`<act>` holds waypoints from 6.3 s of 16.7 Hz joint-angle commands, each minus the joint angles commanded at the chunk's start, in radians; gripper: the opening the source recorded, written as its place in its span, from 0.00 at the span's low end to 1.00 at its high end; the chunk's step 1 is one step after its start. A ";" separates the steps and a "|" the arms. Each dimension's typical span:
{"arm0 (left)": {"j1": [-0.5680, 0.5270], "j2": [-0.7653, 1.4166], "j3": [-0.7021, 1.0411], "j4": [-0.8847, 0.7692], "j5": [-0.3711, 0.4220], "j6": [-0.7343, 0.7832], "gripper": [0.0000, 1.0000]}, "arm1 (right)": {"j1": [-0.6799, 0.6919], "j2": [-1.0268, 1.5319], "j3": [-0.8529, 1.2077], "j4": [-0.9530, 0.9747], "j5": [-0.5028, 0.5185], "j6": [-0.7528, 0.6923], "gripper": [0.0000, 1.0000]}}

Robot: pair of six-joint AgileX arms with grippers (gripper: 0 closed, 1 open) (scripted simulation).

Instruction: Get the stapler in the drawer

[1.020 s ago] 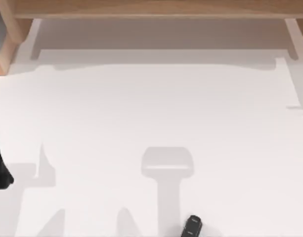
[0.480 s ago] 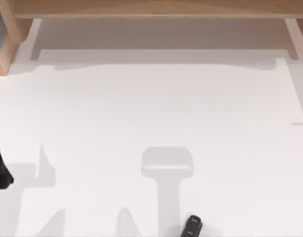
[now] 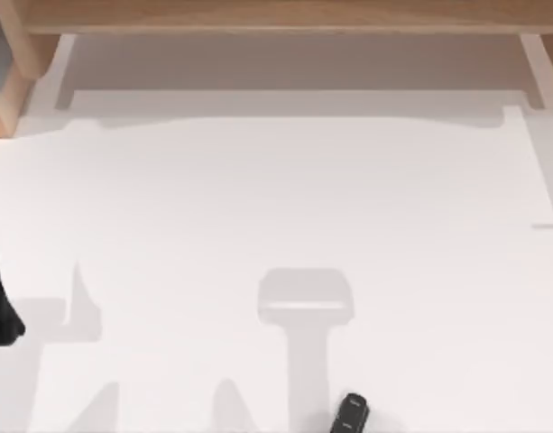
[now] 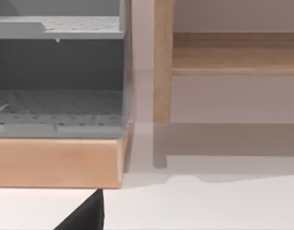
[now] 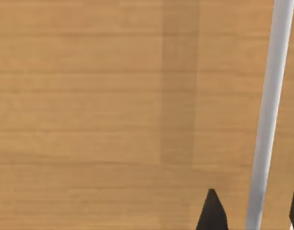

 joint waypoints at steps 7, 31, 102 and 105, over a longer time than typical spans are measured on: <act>0.000 0.000 0.000 0.000 0.000 0.000 1.00 | 0.000 0.000 0.000 0.000 0.000 0.000 1.00; 0.000 0.000 0.000 0.000 0.000 0.000 1.00 | 0.152 -0.194 -0.132 -0.134 -0.025 0.268 1.00; 0.000 0.000 0.000 0.000 0.000 0.000 1.00 | 1.786 -0.185 0.585 -2.332 0.775 3.045 0.00; 0.000 0.000 0.000 0.000 0.000 0.000 1.00 | 1.788 -0.194 0.593 -2.346 0.775 3.047 0.00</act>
